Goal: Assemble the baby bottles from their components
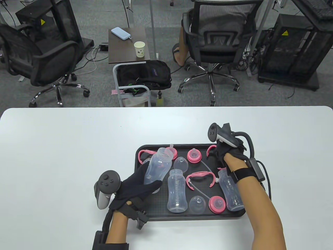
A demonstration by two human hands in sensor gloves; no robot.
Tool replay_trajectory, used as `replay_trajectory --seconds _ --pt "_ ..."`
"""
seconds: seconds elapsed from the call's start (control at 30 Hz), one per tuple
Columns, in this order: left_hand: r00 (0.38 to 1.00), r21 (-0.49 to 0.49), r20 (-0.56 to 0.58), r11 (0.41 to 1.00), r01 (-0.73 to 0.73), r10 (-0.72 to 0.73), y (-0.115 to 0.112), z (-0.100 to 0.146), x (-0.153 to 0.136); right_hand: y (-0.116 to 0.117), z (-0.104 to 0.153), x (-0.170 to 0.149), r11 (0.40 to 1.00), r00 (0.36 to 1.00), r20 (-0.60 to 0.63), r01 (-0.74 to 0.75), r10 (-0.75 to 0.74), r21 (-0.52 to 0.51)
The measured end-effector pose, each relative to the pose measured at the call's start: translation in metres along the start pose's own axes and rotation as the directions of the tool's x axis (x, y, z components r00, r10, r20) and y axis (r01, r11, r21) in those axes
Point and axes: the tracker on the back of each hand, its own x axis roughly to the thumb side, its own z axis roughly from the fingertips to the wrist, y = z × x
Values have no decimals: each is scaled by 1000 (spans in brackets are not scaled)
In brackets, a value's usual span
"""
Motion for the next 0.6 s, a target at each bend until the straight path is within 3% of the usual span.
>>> replay_trajectory --seconds 0.13,0.3,0.43,0.6 --pt "1000 -2 -1 1000 6 -6 0 0 0 -9 5 -6 999 1000 6 13 -13 -51" --pt "1000 -10 2 1000 15 -15 -1 0 1 -39 26 -13 979 997 73 52 -38 -196" --pt "1000 -14 3 1000 19 -19 -2 -1 1 -74 58 -11 939 984 160 131 -83 -317" --pt "1000 -18 8 999 28 -28 -2 0 2 -121 115 0 848 944 309 253 -112 -465"
